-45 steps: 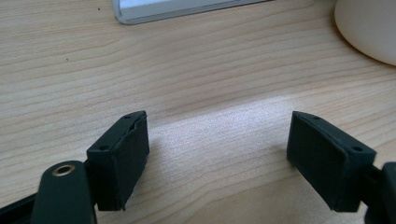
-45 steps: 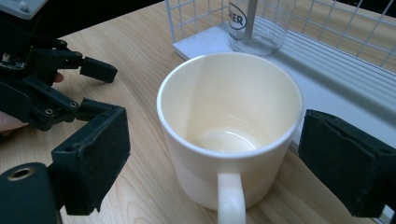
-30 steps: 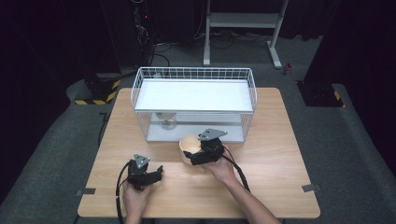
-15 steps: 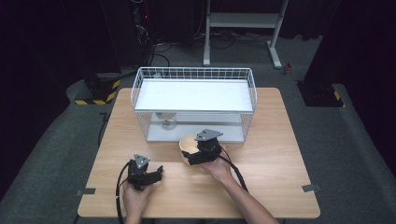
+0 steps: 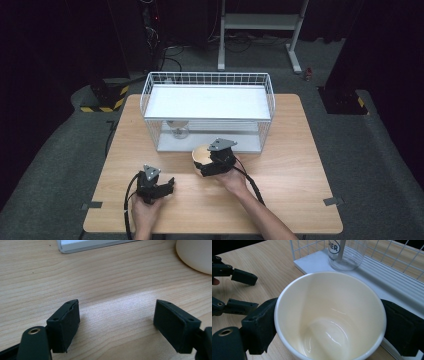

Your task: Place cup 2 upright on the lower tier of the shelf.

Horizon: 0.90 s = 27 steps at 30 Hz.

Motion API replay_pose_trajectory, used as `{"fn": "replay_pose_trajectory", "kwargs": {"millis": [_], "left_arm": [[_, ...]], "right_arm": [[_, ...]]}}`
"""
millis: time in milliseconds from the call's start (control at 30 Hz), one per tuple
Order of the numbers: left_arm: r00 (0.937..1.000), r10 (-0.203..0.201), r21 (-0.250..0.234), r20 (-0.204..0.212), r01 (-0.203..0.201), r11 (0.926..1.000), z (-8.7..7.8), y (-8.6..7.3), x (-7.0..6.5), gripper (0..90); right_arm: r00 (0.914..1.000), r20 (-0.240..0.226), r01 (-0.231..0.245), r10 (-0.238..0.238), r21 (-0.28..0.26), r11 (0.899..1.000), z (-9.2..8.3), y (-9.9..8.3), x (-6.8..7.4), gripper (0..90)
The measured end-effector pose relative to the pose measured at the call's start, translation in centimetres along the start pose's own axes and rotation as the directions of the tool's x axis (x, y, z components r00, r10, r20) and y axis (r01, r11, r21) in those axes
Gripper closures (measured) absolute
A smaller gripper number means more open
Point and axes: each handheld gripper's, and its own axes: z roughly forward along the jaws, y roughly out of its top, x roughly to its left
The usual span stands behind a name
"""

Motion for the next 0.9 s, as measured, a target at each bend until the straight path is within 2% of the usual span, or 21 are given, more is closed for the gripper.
{"fn": "replay_pose_trajectory", "kwargs": {"millis": [233, 267, 667, 900], "left_arm": [[1.0, 0.0, 0.0, 0.0, 0.0, 1.0, 0.0, 0.0, 0.0, 21.4], [1.0, 0.0, 0.0, 0.0, 0.0, 1.0, 0.0, 0.0, 0.0, 21.4], [1.0, 0.0, 0.0, 0.0, 0.0, 1.0, 0.0, 0.0, 0.01, 21.4], [1.0, 0.0, 0.0, 0.0, 0.0, 1.0, 0.0, 0.0, 0.01, 21.4]], "right_arm": [[0.9999, 0.001, -0.013, 0.013, 0.003, 1.0, -0.09, 0.02, 0.01, 10.3], [1.0, 0.0, -0.001, 0.001, -0.001, 1.0, -0.08, 0.03, -0.04, 10.3], [1.0, -0.004, 0.001, -0.001, 0.001, 1.0, -0.25, 0.03, 0.01, 10.4], [1.0, -0.001, 0.004, -0.004, -0.002, 1.0, -1.0, 0.16, 0.02, 10.4]]}}
